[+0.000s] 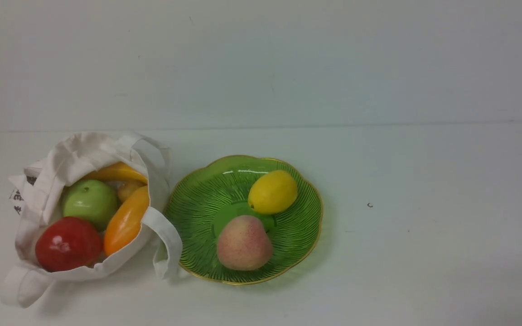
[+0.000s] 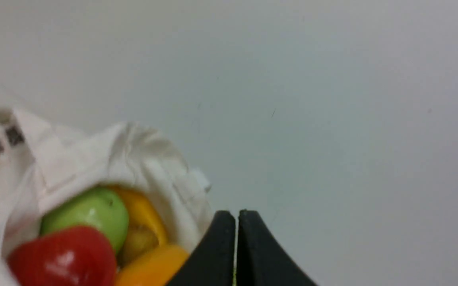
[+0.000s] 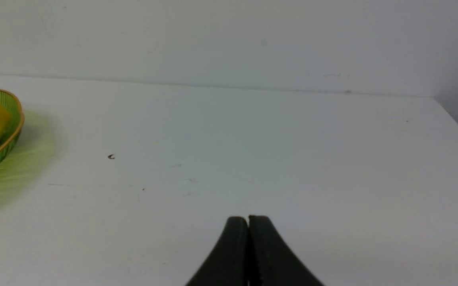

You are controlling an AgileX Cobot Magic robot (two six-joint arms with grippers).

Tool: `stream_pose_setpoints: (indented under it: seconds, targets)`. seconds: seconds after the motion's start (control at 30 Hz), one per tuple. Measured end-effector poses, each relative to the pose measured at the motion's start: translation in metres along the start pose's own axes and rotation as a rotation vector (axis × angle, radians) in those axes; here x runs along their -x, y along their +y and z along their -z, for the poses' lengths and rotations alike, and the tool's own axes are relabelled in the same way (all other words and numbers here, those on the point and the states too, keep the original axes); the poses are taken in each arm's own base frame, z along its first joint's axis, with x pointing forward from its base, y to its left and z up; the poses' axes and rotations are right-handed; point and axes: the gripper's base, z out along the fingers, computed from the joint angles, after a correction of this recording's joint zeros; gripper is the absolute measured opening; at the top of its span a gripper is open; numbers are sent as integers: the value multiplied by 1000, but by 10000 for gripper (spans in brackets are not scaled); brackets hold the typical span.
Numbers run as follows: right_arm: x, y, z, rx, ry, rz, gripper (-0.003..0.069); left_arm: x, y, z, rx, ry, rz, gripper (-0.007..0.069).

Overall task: Take the fruit out of the cloth bag on the white table and place them on a plate.
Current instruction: 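Reach into the white bag and grasp the apple with the left gripper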

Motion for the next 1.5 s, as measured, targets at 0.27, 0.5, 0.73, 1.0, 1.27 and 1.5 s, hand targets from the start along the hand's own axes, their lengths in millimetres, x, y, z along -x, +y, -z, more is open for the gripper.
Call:
stream_pose_setpoints:
  seconds: [0.27, 0.5, 0.73, 1.0, 1.27, 1.5]
  targets:
    - [0, 0, 0, 0, 1, 0, -14, 55, -72, -14, -151, 193, -349, -8]
    - [0, 0, 0, 0, 1, 0, -14, 42, -73, -74, -4, 845, -566, -8]
    - [0, 0, 0, 0, 1, 0, -14, 47, -53, -135, 320, 1091, -564, 1]
    - [0, 0, 0, 0, 1, 0, -14, 44, -7, -204, 481, 1336, -407, 13]
    - [0, 0, 0, 0, 1, 0, -14, 38, 0, -232, 318, 1324, -506, 34]
    - [0, 0, 0, 0, 1, 0, -14, 33, 8, -239, 300, 1323, -548, 215]
